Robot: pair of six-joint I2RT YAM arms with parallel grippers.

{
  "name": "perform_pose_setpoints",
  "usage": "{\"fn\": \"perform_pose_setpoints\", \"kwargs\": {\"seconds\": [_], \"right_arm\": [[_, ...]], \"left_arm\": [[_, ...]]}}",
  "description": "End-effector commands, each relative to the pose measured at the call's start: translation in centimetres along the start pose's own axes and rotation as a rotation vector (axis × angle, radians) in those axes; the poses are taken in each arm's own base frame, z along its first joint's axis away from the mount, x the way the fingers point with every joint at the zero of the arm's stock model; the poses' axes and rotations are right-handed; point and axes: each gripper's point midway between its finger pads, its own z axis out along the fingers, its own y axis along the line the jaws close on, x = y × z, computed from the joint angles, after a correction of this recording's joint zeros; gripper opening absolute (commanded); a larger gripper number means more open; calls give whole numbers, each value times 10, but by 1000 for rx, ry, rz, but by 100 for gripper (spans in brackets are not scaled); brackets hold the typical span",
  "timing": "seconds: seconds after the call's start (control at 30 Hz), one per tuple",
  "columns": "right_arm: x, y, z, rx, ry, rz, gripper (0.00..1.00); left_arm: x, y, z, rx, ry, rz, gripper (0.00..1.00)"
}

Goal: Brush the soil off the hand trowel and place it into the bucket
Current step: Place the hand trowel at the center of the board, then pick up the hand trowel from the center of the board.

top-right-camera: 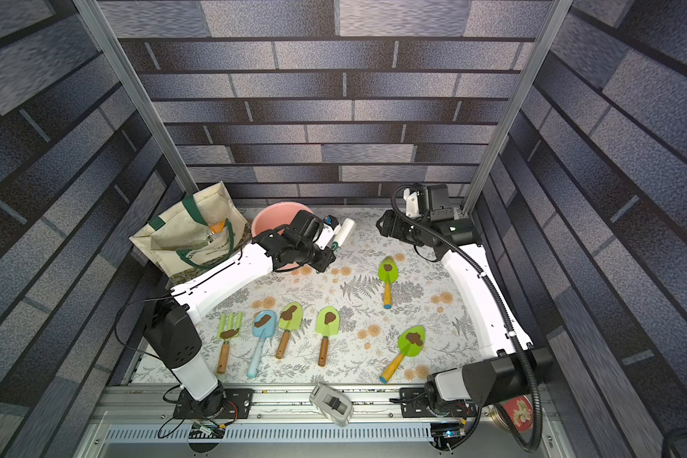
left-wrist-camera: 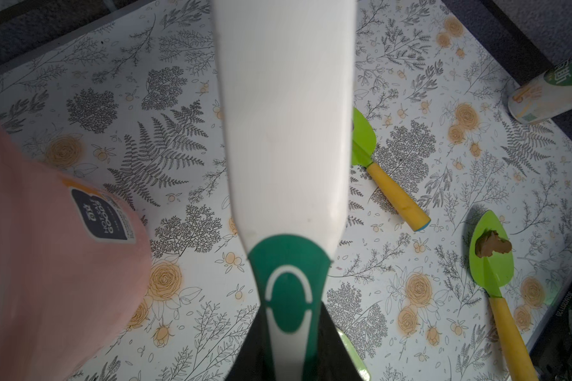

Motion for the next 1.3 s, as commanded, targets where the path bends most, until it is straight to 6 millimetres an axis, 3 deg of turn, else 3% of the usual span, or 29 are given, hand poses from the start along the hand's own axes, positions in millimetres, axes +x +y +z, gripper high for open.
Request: {"fn": "perform_pose_setpoints", "kwargs": {"seconds": [0.0, 0.2, 0.23, 0.37, 0.53, 0.7, 0.87, 1.27], "right_arm": [[35, -29, 27, 62, 66, 20, 77], [88, -57, 56, 141, 136, 20, 76], [106, -67, 65, 170, 174, 16, 75], [126, -83, 86, 254, 232, -13, 70], [140, -92, 111, 295, 282, -24, 65], [146, -109, 123, 366, 294, -45, 65], [156, -109, 139, 343, 325, -38, 58], [178, -118, 148, 366, 389, -47, 45]], "left_arm": [[-1, 10, -5, -59, -37, -58, 0], [13, 12, 3, -69, -23, -114, 0], [14, 12, 4, -68, -22, -121, 0], [15, 10, 6, -62, -19, -129, 0], [15, 8, 6, -63, -20, -130, 0], [16, 6, 4, -60, -20, -132, 0], [13, 5, 5, -52, -22, -132, 0], [13, 3, 5, -43, 3, -107, 0]]}}
